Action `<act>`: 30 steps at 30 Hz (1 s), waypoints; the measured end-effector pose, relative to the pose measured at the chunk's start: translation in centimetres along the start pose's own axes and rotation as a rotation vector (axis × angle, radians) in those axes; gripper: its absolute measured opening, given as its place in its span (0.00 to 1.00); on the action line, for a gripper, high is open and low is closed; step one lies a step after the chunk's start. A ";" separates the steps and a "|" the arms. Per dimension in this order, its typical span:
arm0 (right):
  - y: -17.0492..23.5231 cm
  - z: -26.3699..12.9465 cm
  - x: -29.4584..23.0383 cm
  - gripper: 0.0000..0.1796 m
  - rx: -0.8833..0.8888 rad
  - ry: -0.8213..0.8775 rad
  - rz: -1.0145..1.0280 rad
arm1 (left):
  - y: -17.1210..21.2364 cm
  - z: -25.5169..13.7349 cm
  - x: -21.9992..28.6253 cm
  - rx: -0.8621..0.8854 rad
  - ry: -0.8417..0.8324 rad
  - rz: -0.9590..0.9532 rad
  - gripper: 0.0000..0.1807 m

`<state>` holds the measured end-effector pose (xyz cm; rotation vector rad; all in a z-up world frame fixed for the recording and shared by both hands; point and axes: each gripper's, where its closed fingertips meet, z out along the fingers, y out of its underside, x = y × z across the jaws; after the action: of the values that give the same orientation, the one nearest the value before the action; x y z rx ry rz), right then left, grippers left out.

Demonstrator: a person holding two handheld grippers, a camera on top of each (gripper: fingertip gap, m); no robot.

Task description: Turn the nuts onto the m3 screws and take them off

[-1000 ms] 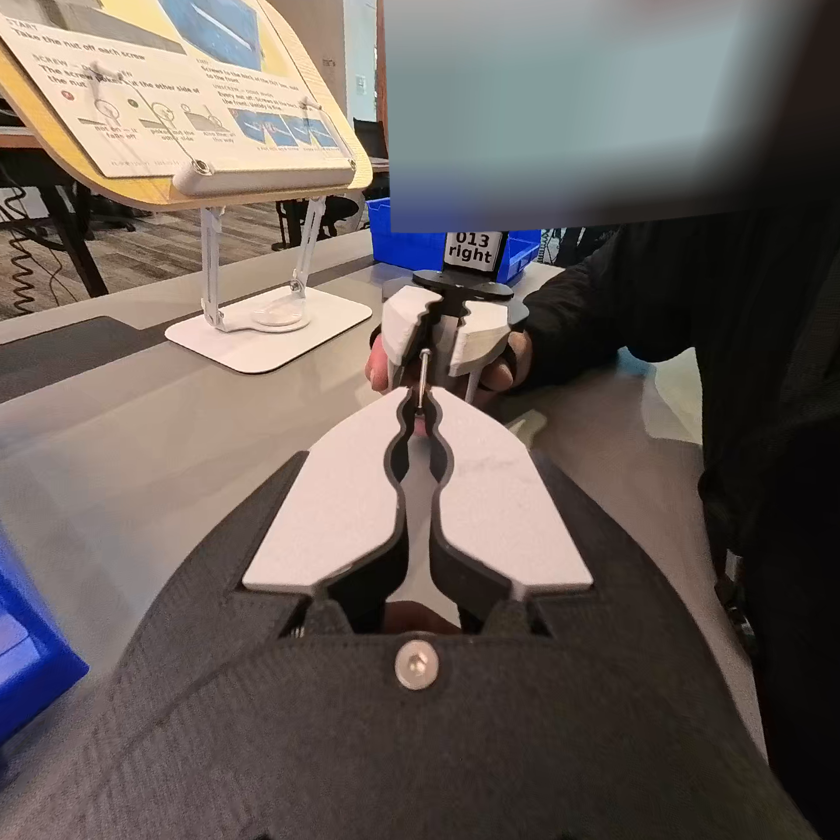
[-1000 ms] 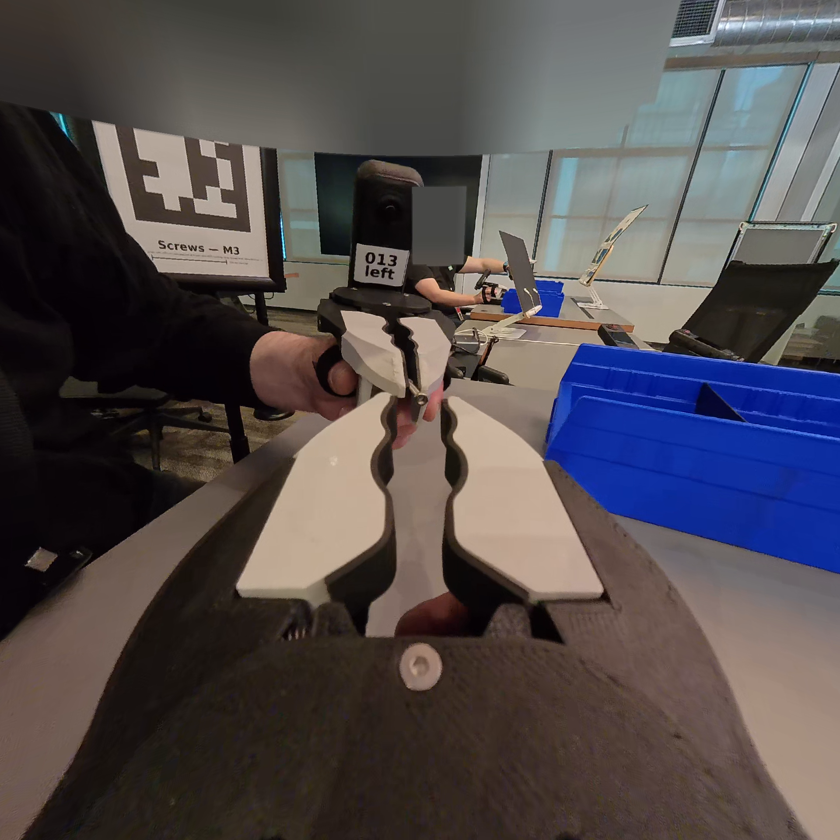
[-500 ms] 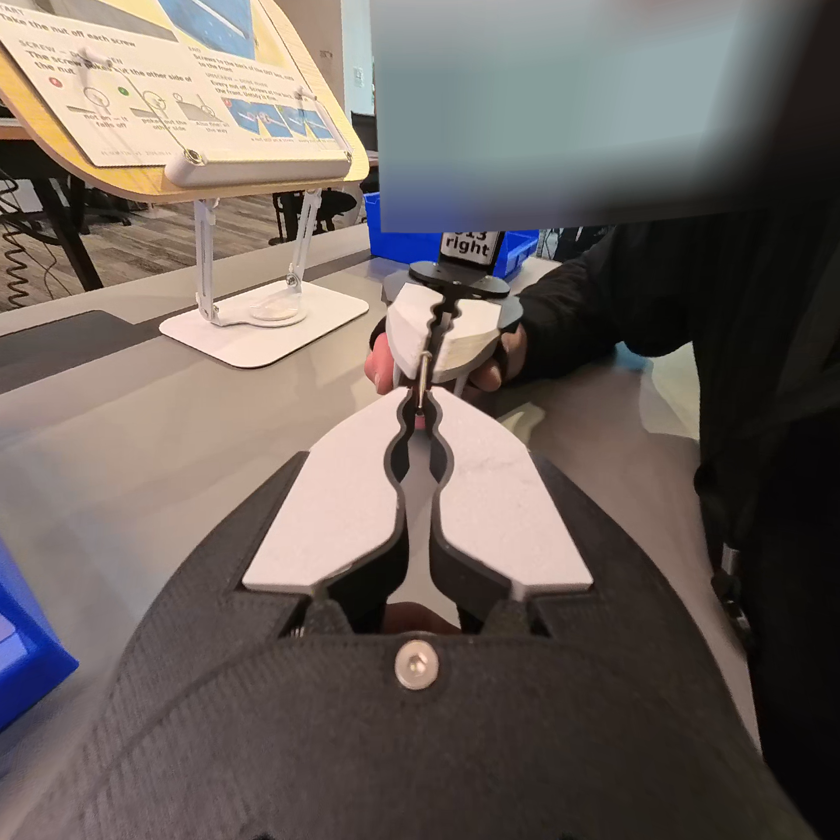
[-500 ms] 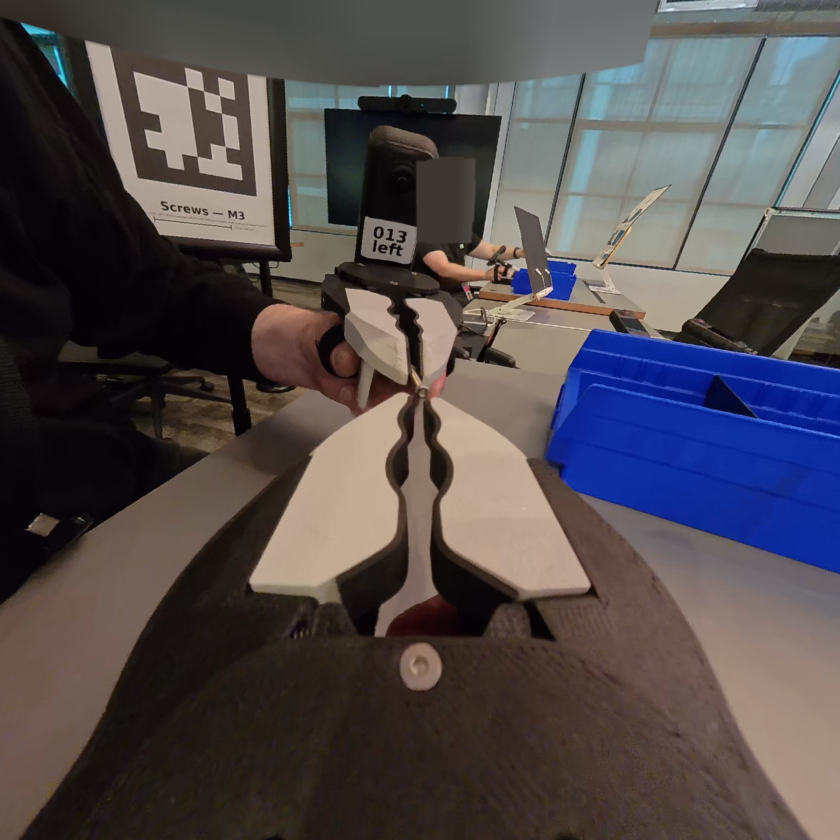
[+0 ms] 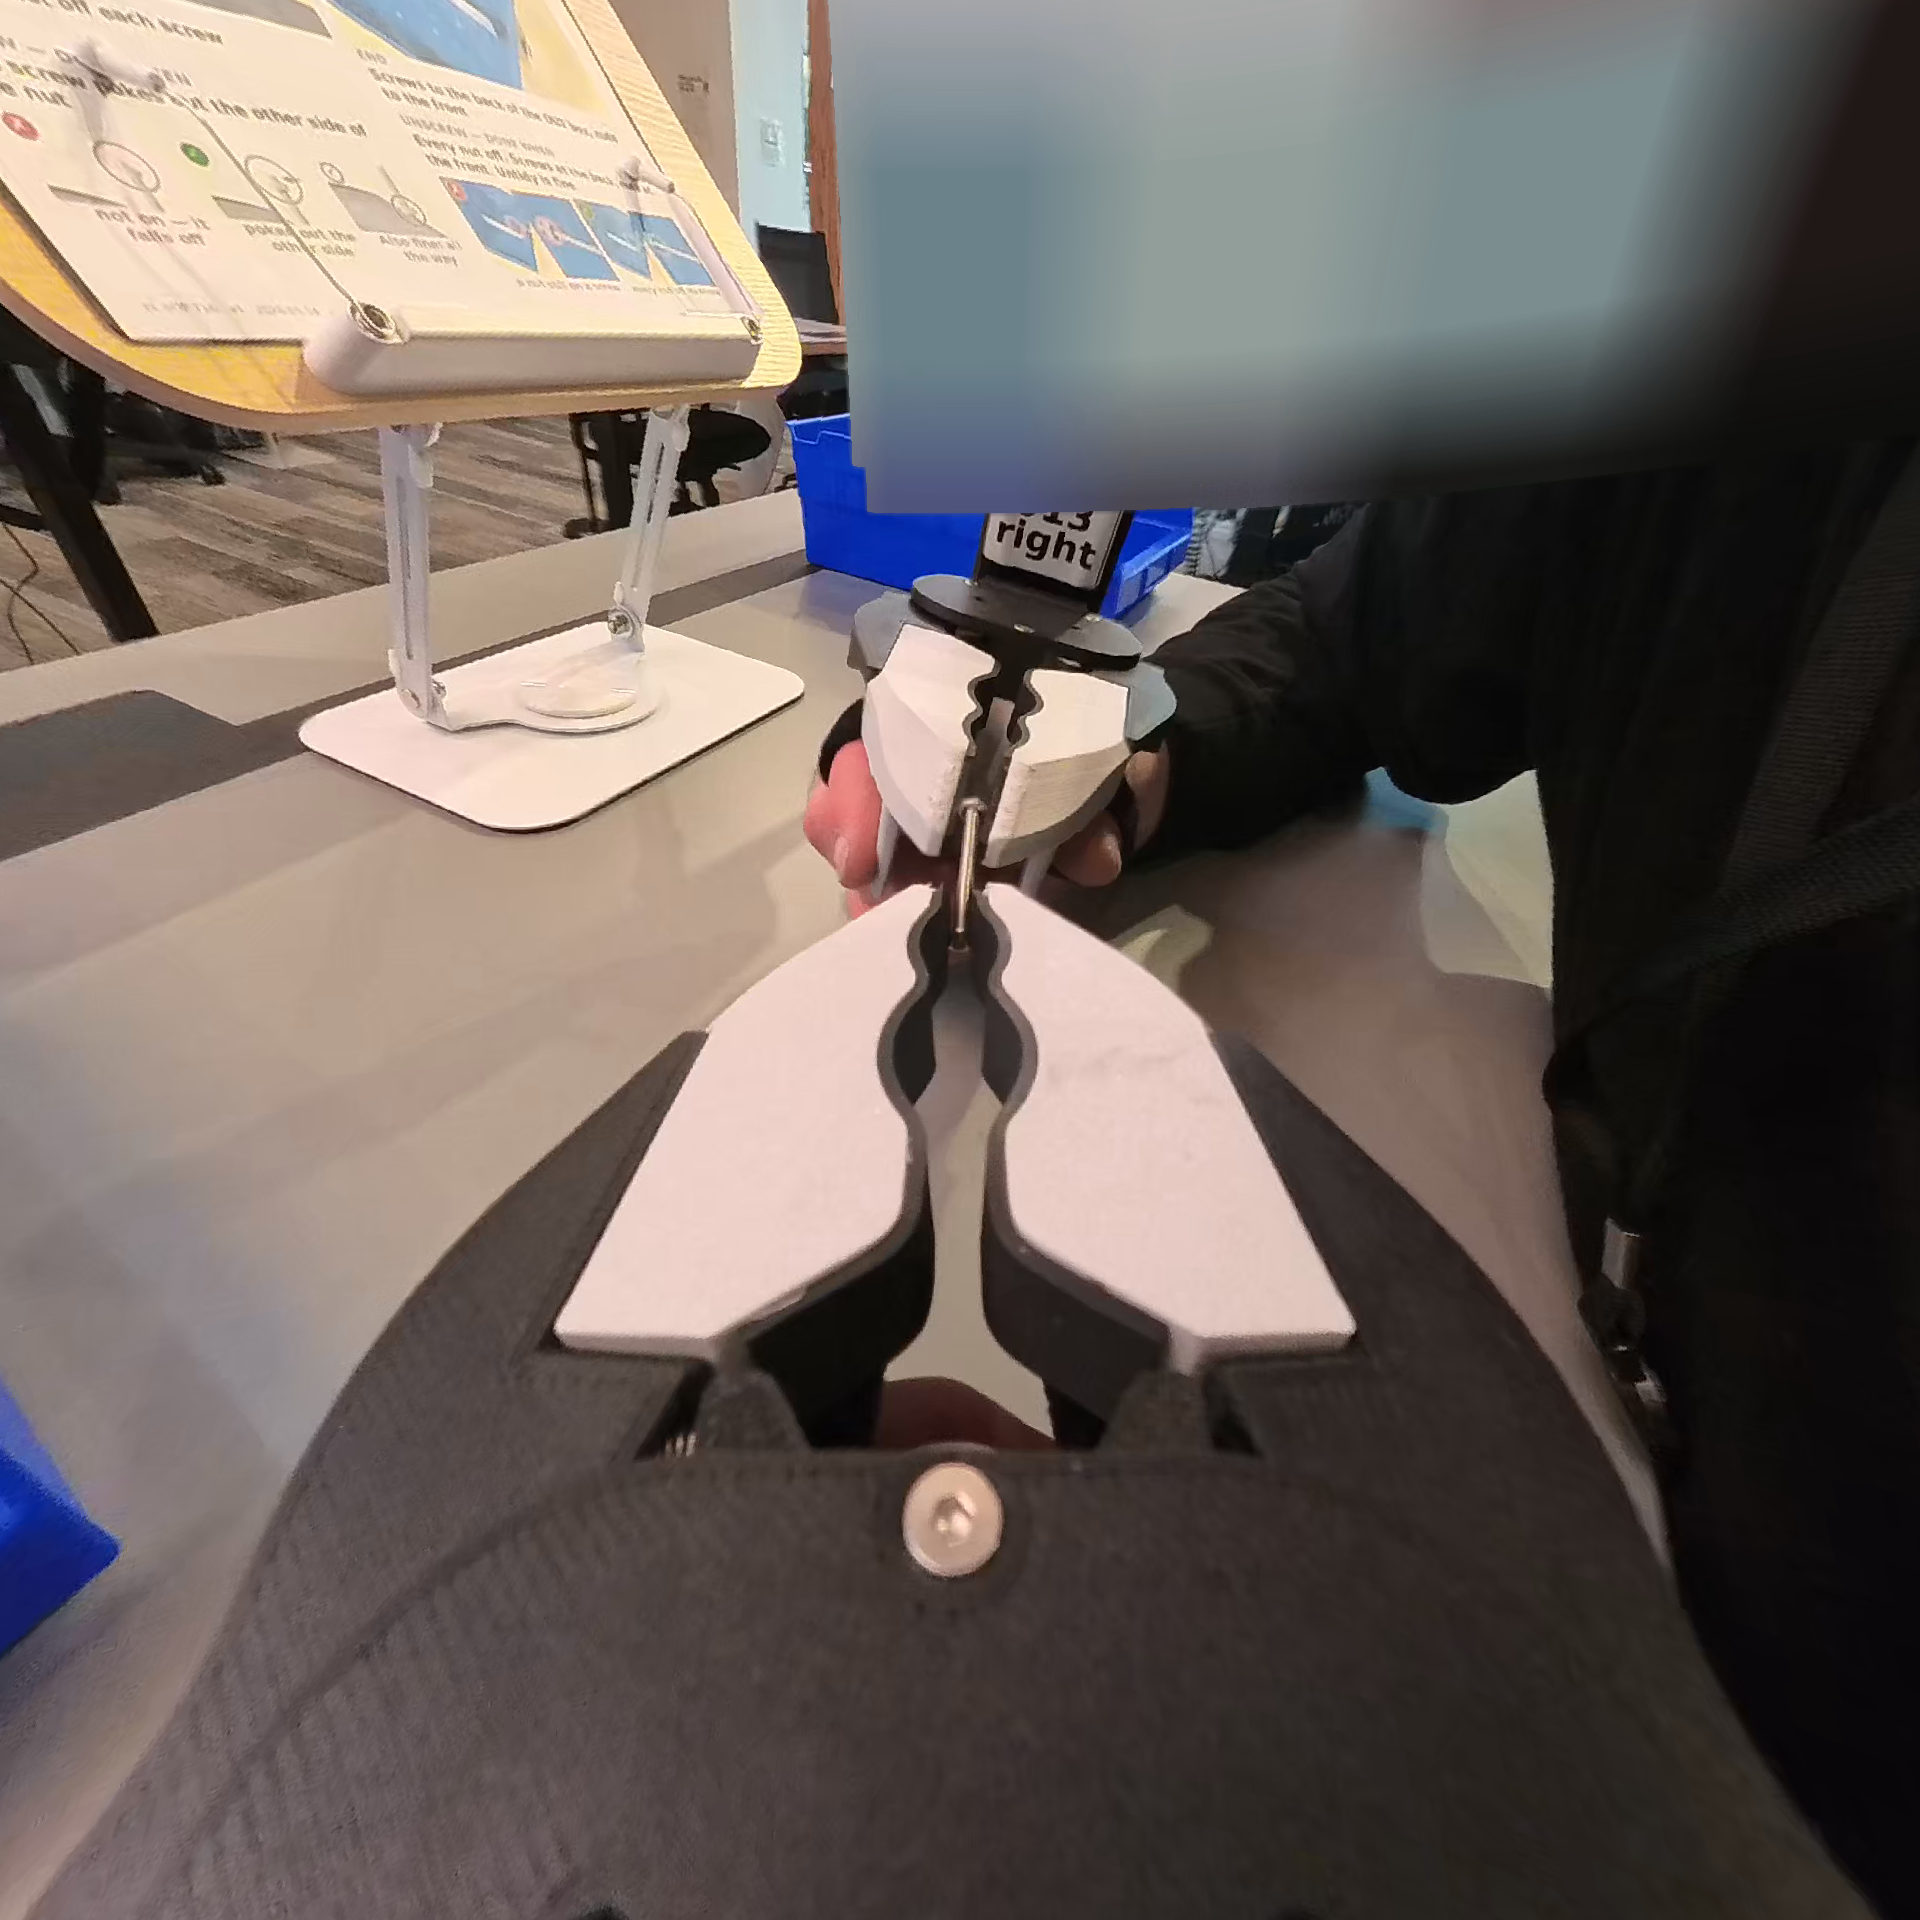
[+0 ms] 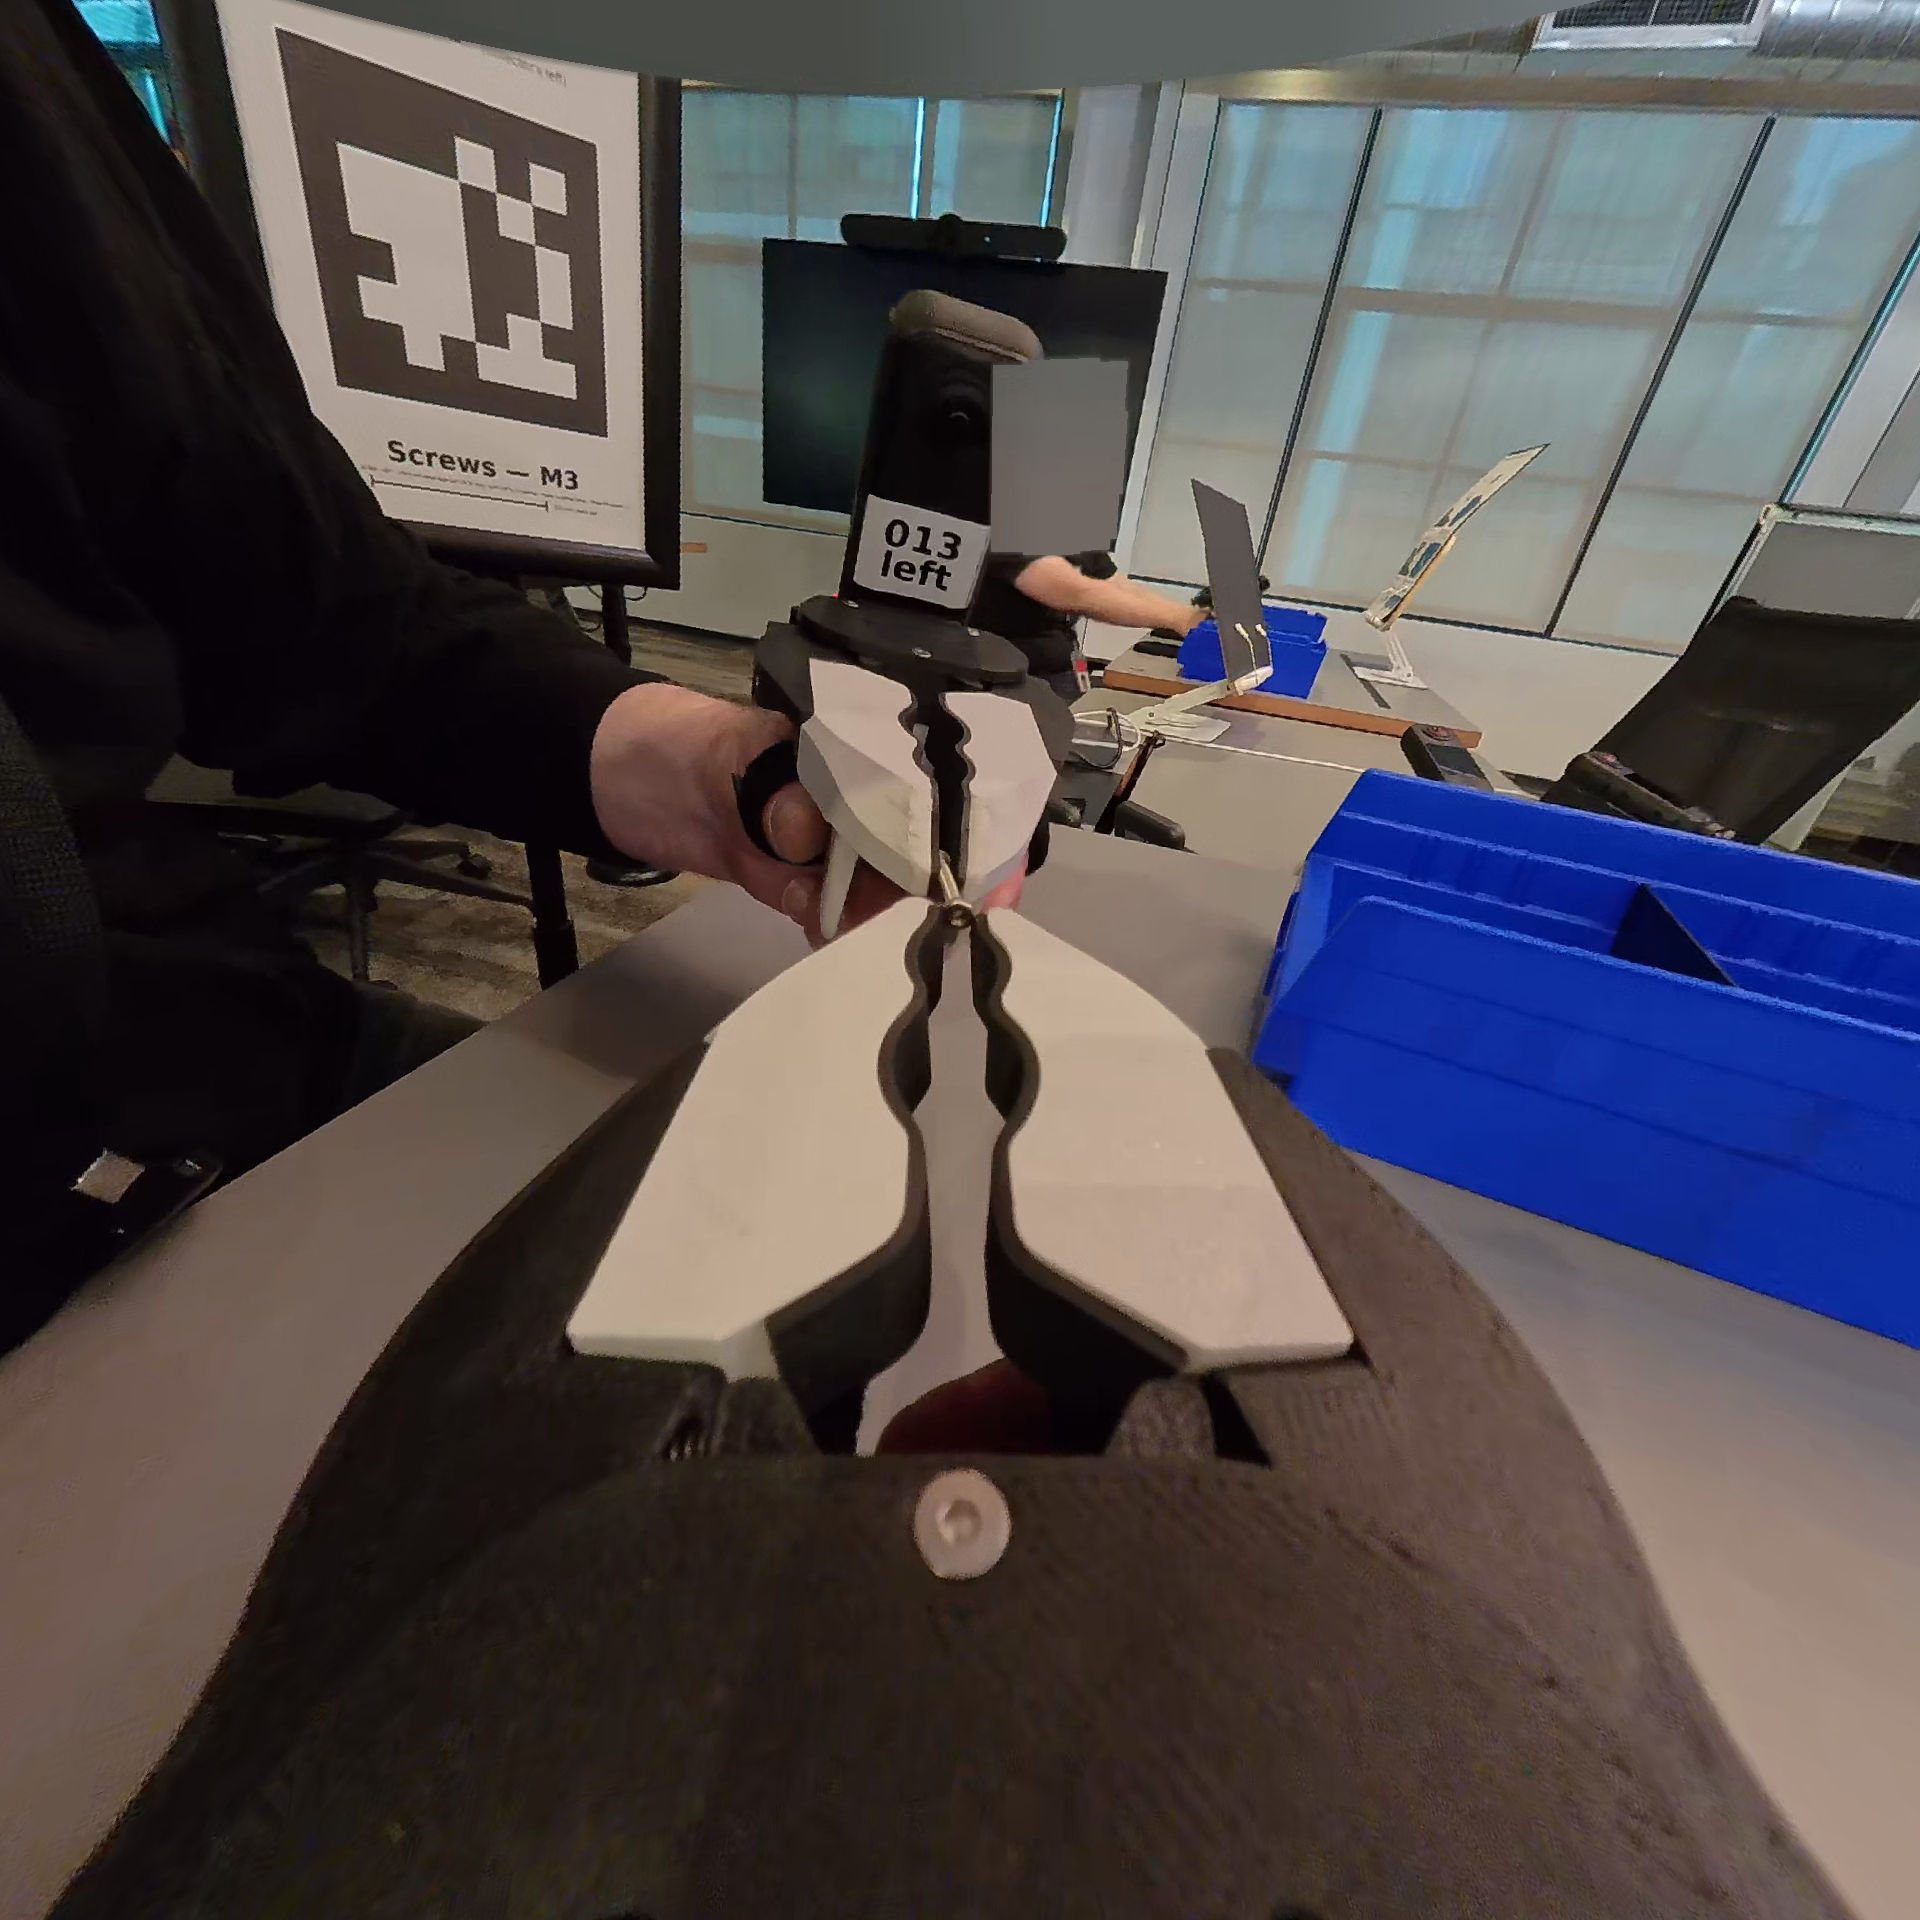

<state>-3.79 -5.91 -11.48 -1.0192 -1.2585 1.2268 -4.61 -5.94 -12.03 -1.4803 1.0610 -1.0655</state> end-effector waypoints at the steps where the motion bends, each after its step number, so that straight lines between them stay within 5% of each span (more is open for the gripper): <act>1: 0.1 0.0 0.0 0.03 -0.007 -0.002 0.007 | 0.0 0.0 -0.1 -0.009 -0.014 0.024 0.02; 17: 1.5 0.3 -0.2 0.00 -0.052 -0.120 0.316 | 0.7 -0.2 -0.9 -0.368 -0.287 0.784 0.02; 30: 0.8 -0.1 0.4 0.11 -0.002 -0.090 0.250 | 0.5 -0.2 -1.1 -0.282 -0.259 0.620 0.02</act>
<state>-3.75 -5.44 -12.20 -1.1597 -1.2277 1.4768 -5.13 -5.03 -12.57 -1.3199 1.3916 -0.2898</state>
